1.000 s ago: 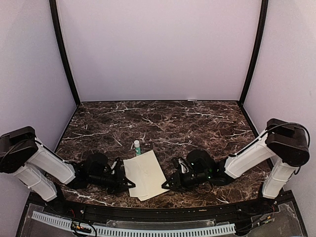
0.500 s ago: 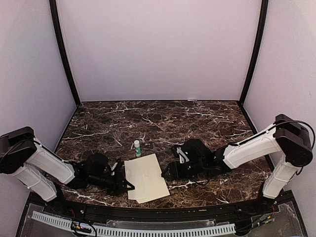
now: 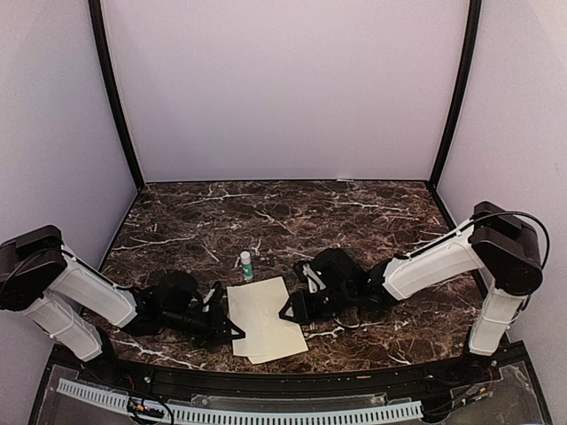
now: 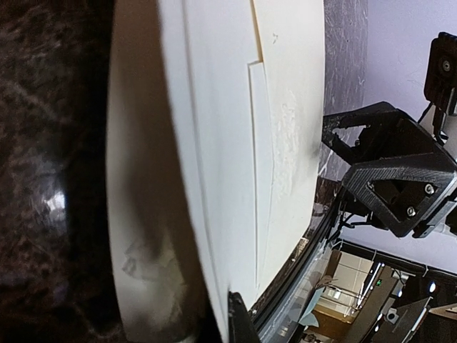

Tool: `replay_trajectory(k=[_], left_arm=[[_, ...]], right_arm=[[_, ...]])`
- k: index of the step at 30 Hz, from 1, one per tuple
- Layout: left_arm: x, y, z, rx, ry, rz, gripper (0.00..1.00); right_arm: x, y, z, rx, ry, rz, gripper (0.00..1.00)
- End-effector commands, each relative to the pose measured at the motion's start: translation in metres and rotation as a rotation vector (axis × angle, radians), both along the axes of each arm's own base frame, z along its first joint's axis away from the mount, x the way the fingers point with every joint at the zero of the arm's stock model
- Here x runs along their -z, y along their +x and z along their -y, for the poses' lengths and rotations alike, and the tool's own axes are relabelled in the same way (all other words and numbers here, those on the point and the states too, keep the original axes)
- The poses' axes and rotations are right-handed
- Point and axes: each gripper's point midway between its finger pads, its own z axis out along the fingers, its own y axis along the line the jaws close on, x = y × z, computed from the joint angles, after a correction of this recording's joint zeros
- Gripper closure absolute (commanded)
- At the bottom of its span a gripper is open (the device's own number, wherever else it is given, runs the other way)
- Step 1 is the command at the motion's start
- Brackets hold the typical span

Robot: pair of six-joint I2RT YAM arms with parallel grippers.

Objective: Place the letter into the envelope and seal it
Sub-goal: Place the letter in the envelope.

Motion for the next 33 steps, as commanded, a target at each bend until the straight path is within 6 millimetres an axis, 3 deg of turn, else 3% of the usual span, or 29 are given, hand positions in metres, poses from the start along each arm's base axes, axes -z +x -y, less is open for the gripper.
replay_trajectory(k=[1,14,33], left_arm=[[0.000,0.001,0.004,0.020,0.009,0.006,1.00],[-0.006,0.011,0.024,0.041,-0.044,0.019,1.00],[-0.008,0.020,0.033,0.026,-0.062,0.027,1.00]], right_arm=[[0.008,-0.010,-0.006,-0.035,-0.030,-0.009,0.48],[0.008,-0.022,-0.015,-0.050,-0.025,-0.031,0.51],[0.006,-0.025,-0.023,-0.034,-0.006,-0.040,0.53]])
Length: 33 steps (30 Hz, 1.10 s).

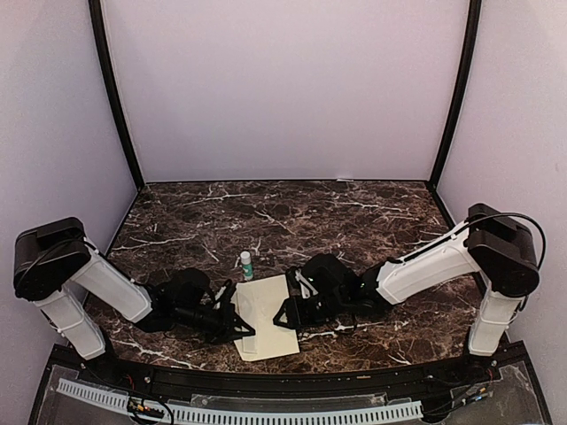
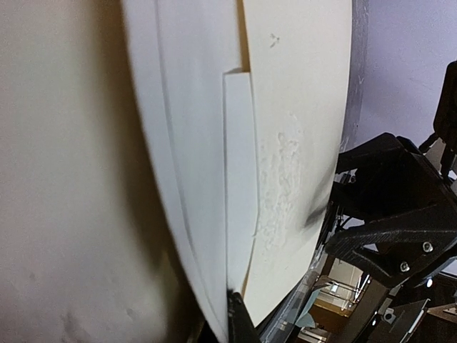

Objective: Place the letter into the envelope and seal it
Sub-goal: Place the letter in the envelope.

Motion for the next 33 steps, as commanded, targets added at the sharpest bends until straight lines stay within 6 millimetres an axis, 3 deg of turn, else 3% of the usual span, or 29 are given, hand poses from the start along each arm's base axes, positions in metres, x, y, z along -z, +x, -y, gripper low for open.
replay_trajectory(k=[1,5,12,19,25,33], left_arm=[[-0.013,0.008,0.010,0.002,-0.046,0.038,1.00],[-0.014,0.010,0.005,-0.004,-0.006,0.058,0.94],[-0.019,0.012,-0.012,0.006,0.118,0.119,0.60],[-0.024,0.011,-0.027,0.018,0.210,0.156,0.41],[-0.029,0.010,-0.035,0.046,0.273,0.174,0.30],[-0.047,0.017,-0.048,0.071,0.382,0.240,0.25]], right_arm=[[0.005,-0.007,-0.006,-0.009,-0.003,-0.015,0.53],[0.006,-0.007,-0.001,0.009,-0.011,-0.011,0.53],[0.009,-0.006,0.006,0.030,-0.030,-0.011,0.55],[0.011,-0.004,0.010,0.046,-0.045,-0.003,0.53],[0.008,-0.004,0.006,0.035,-0.028,-0.003,0.53],[0.007,-0.004,0.003,0.034,-0.019,-0.006,0.53]])
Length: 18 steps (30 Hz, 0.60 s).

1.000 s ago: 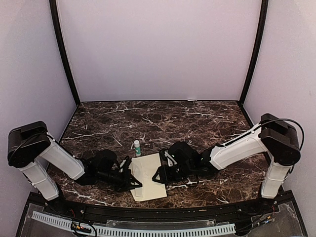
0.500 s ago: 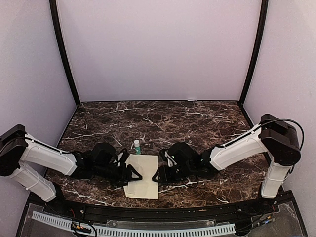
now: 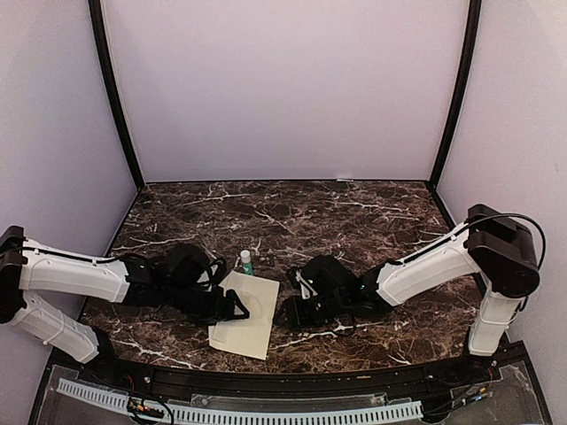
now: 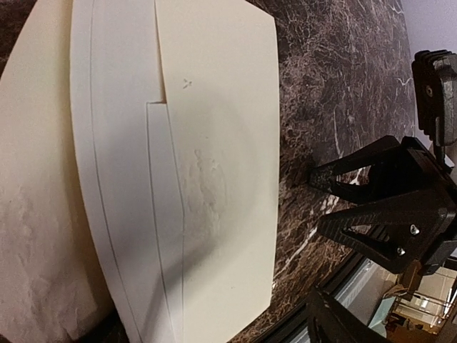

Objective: Place the letter into the envelope and seal it
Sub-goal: Place the letter in the envelope.

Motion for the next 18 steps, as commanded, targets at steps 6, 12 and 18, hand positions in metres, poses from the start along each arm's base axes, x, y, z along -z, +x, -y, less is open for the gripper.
replay_trajectory(k=[6,12,18], left_arm=[[-0.019,0.005,-0.021,0.043,0.155,0.072,0.24],[-0.013,-0.002,-0.022,0.113,0.219,0.068,0.33],[-0.021,0.009,-0.039,0.112,0.368,0.138,0.43]], right_arm=[[0.007,-0.006,0.002,-0.005,-0.018,-0.013,0.53],[0.005,-0.005,-0.001,-0.009,-0.012,-0.010,0.53],[0.006,-0.006,-0.002,-0.011,-0.013,-0.014,0.53]])
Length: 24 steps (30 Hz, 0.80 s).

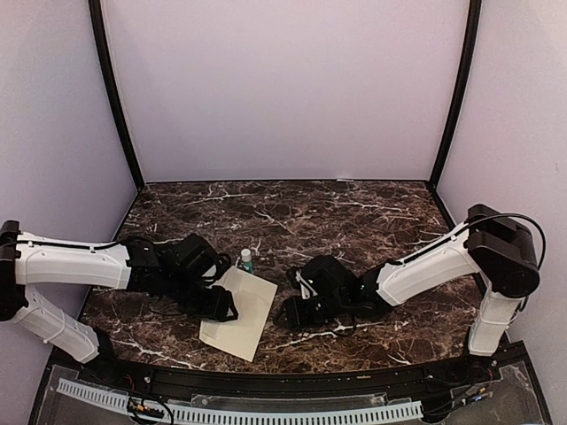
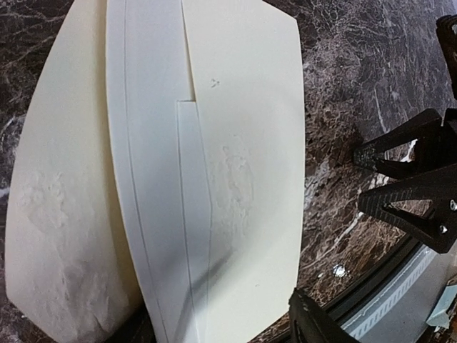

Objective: Place the letter into the envelope and seal it
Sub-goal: Place the letter in the envelope.

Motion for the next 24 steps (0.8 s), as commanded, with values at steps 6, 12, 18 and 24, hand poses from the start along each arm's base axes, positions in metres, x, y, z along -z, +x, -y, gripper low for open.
replay_trajectory(k=[6,12,18,24], left_arm=[[-0.013,0.011,-0.023,0.029,0.163,0.092,0.36],[-0.008,0.009,-0.022,0.042,0.160,0.077,0.72],[-0.006,0.004,-0.018,0.047,0.133,0.056,0.47],[-0.009,-0.001,-0.007,0.077,0.071,0.038,0.48]], right_arm=[[0.007,-0.006,-0.001,-0.010,-0.015,-0.017,0.53],[0.006,-0.005,-0.002,-0.006,-0.012,-0.016,0.53],[0.007,-0.006,-0.001,-0.009,-0.014,-0.017,0.53],[-0.021,-0.006,-0.015,-0.014,0.124,-0.002,0.53]])
